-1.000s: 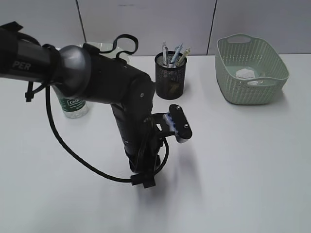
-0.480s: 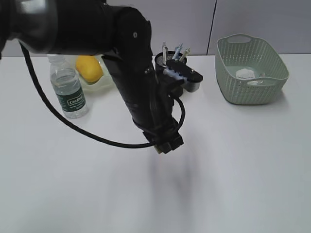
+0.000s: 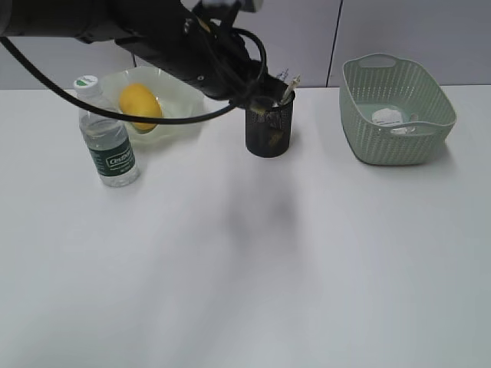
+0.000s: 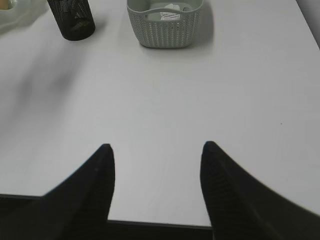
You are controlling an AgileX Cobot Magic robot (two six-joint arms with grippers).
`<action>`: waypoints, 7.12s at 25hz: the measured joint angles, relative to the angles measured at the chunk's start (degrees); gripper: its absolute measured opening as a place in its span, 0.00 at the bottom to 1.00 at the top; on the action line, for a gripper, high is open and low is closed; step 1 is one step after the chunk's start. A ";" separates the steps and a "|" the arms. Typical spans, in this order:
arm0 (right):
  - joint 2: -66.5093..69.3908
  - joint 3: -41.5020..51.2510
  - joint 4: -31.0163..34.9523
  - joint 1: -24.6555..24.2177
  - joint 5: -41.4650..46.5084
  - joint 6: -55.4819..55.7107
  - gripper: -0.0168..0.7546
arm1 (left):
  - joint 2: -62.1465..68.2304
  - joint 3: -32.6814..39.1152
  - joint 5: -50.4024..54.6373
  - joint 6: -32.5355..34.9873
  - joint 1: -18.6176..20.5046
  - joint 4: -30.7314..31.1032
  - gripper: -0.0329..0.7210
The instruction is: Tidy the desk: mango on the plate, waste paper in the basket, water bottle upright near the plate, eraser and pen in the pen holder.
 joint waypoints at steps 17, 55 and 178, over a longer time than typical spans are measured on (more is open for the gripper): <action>0.00 0.00 0.00 0.00 0.00 0.00 0.59 | 11.49 -9.17 -30.26 -0.13 1.85 -2.36 0.31; 0.00 0.00 0.00 0.00 -0.05 0.00 0.59 | 23.02 -14.73 -30.95 -0.20 2.24 -1.82 0.39; 0.00 0.00 0.00 0.00 -0.11 0.00 0.59 | -95.64 48.26 36.67 -21.53 32.75 18.01 0.75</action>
